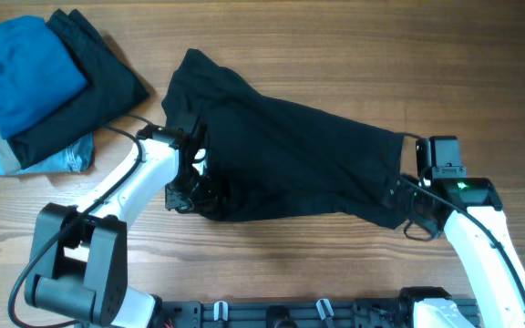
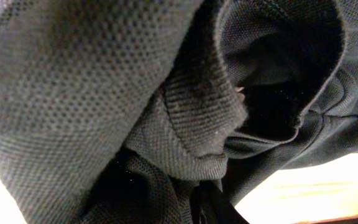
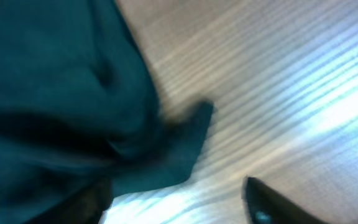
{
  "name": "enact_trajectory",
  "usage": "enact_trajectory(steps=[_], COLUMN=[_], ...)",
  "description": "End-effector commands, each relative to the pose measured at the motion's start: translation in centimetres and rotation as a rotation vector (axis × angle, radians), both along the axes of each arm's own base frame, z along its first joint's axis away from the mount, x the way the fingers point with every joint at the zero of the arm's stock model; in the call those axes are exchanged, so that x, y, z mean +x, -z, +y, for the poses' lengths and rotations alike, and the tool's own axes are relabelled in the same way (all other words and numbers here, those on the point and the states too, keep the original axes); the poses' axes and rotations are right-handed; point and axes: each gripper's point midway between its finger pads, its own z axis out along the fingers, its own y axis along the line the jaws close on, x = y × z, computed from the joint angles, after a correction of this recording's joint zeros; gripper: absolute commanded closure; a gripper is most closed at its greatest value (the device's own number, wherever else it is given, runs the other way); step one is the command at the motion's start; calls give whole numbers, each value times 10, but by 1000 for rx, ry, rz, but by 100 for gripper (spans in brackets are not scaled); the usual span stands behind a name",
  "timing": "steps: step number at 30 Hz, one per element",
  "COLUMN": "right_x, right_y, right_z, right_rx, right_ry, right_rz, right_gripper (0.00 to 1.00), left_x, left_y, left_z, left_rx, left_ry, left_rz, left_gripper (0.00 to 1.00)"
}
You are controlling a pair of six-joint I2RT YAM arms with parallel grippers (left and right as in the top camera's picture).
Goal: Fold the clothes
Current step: 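Regrasp the shirt's right corner with the right gripper and stretch it right, then hold both shirt ends and lift, then lay the shirt flat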
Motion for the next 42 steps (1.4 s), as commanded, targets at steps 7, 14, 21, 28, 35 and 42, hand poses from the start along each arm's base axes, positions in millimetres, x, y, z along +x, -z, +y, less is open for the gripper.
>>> enact_trajectory(steps=[7, 14, 21, 28, 35, 42], right_x=[-25, -50, -96, -47, -58, -41], right_y=[46, 67, 57, 29, 41, 60], right_z=[23, 55, 57, 55, 31, 13], right_rx=[151, 326, 332, 329, 195, 106], right_ry=[101, 37, 107, 46, 200, 253], right_rz=[192, 347, 545, 355, 364, 256], right_gripper=[28, 86, 63, 62, 62, 78], left_x=[-13, -57, -44, -37, -30, -26], left_y=[-3, -16, -12, -10, -8, -7], left_z=[2, 20, 29, 28, 27, 25], left_rx=[7, 94, 100, 90, 81, 73], left_ry=[-4, 7, -100, -109, -110, -111], left_rz=[50, 237, 212, 181, 152, 135], left_gripper=[77, 83, 94, 93, 92, 92])
